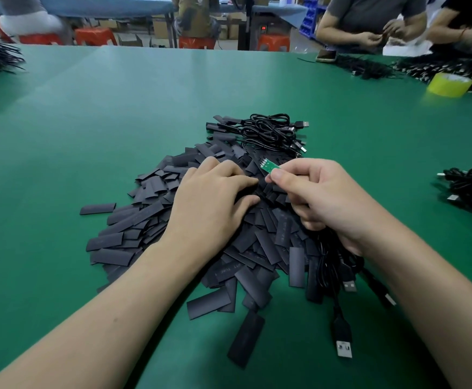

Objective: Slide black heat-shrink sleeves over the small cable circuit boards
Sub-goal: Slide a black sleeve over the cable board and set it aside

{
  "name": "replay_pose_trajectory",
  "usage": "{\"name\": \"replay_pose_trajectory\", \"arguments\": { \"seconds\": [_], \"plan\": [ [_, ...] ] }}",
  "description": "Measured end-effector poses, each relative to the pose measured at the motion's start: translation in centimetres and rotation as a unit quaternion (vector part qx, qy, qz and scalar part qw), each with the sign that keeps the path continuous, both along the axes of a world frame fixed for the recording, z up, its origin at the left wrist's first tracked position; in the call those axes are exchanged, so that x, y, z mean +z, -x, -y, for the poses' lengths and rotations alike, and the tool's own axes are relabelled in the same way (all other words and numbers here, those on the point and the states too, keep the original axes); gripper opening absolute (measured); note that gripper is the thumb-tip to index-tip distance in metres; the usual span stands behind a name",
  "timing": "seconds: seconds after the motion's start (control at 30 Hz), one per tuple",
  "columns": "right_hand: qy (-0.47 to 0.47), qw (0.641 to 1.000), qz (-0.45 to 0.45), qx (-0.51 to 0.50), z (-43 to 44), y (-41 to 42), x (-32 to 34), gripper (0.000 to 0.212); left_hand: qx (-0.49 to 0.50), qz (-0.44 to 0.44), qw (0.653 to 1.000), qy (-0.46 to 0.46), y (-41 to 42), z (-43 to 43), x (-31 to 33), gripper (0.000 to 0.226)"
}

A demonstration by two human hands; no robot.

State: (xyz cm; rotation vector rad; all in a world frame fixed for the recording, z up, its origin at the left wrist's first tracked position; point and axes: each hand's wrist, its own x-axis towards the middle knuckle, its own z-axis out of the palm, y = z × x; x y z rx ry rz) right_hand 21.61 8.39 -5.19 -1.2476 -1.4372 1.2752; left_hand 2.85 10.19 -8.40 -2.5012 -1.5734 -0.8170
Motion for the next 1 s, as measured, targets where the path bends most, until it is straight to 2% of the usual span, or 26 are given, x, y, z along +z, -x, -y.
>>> {"name": "replay_pose_trajectory", "arguments": {
  "seconds": [0.13,0.27,0.43,0.53,0.6,0.7,0.77,0.9,1.0],
  "plan": [
    [-0.002,1.0,-0.001,-0.006,-0.2,0.1,-0.4,0.013,0.004,0.004,1.0,-0.006,-0.2,0.1,0.3,0.028],
    [-0.019,1.0,0.006,-0.013,-0.4,-0.1,-0.7,0.007,0.016,0.058,0.998,-0.003,-0.2,0.4,0.3,0.024],
    [-0.058,0.996,0.056,-0.026,-0.7,-0.3,-1.3,0.015,-0.002,0.108,0.994,-0.013,0.0,0.6,0.2,0.017],
    [-0.076,0.993,0.08,-0.034,-0.8,-0.4,-1.7,0.012,-0.017,0.149,0.988,-0.03,0.3,0.6,0.1,0.014],
    [-0.083,0.992,0.086,-0.031,-0.9,-0.3,-1.8,0.007,-0.034,0.17,0.984,-0.041,0.4,0.7,0.2,0.013],
    [-0.091,0.992,0.084,-0.028,-0.8,-0.2,-1.8,0.013,-0.065,0.21,0.975,-0.035,0.5,0.9,0.1,0.015],
    [-0.099,0.991,0.081,-0.028,-0.7,-0.1,-1.7,0.016,-0.074,0.215,0.973,-0.029,0.6,0.9,0.0,0.017],
    [-0.111,0.991,0.066,-0.026,-0.5,0.2,-1.4,0.02,-0.073,0.167,0.981,-0.068,0.8,1.0,0.4,0.029],
    [-0.103,0.994,0.049,0.0,-0.1,0.4,-1.0,0.021,-0.068,0.18,0.977,-0.088,0.9,1.0,0.5,0.023]
  ]
}}
